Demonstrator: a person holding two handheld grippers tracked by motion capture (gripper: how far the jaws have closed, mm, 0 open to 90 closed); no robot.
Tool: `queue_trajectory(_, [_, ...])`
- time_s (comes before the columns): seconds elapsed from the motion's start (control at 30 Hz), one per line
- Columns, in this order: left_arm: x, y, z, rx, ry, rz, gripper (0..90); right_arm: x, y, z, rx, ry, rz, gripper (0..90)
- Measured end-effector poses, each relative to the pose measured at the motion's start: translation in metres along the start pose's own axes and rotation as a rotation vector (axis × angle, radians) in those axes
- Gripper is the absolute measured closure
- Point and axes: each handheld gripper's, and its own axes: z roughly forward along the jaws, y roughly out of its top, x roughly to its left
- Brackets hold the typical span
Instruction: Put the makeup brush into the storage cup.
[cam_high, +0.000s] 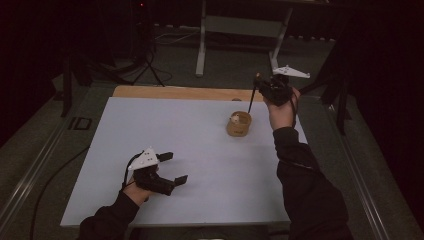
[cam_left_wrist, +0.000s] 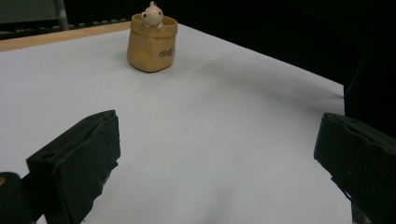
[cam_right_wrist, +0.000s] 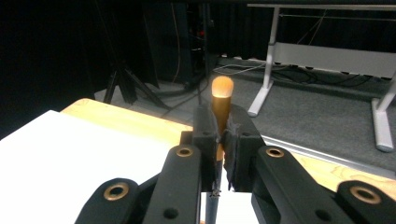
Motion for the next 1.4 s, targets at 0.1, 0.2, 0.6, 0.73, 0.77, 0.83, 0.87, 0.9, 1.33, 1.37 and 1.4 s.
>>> queue_trajectory(0.1, [0.000,0.000,0.000,-0.002,-0.002,0.003,1.1,0.000,-0.005,0.004,0.010,0.005,0.012,84.0])
queue_trajectory(0.2, [0.000,0.000,0.000,0.004,-0.004,0.002,1.1,0.001,-0.011,0.008,0.023,0.003,0.005,84.0])
queue_trajectory(0.6, [0.000,0.000,0.000,0.008,-0.002,0.009,1.1,0.000,-0.034,0.025,0.062,0.045,-0.004,84.0])
queue_trajectory(0.73, [0.000,0.000,0.001,0.006,-0.004,0.011,1.1,0.000,-0.042,0.029,0.064,0.046,-0.015,84.0])
queue_trajectory(0.77, [0.000,0.000,0.001,0.005,-0.005,0.010,1.1,0.000,-0.044,0.031,0.069,0.046,-0.017,84.0])
queue_trajectory(0.83, [0.000,0.000,0.001,0.006,-0.007,0.008,1.1,-0.001,-0.049,0.033,0.074,0.040,-0.013,84.0])
queue_trajectory(0.87, [0.000,0.000,0.001,0.006,-0.007,0.008,1.1,-0.002,-0.051,0.035,0.079,0.040,-0.009,84.0])
queue_trajectory(0.9, [0.000,0.000,0.001,0.006,-0.008,0.008,1.1,-0.003,-0.053,0.036,0.085,0.037,-0.009,84.0])
queue_trajectory(1.33, [0.001,0.001,-0.001,0.011,-0.005,-0.003,1.1,0.000,-0.065,0.050,0.177,0.045,-0.018,56.7])
queue_trajectory(1.37, [0.001,0.000,-0.001,0.011,-0.006,-0.005,1.1,0.001,-0.064,0.050,0.181,0.040,-0.021,47.7])
queue_trajectory(1.4, [0.001,0.001,-0.001,0.009,-0.005,-0.005,1.1,0.002,-0.062,0.050,0.191,0.036,-0.019,39.5])
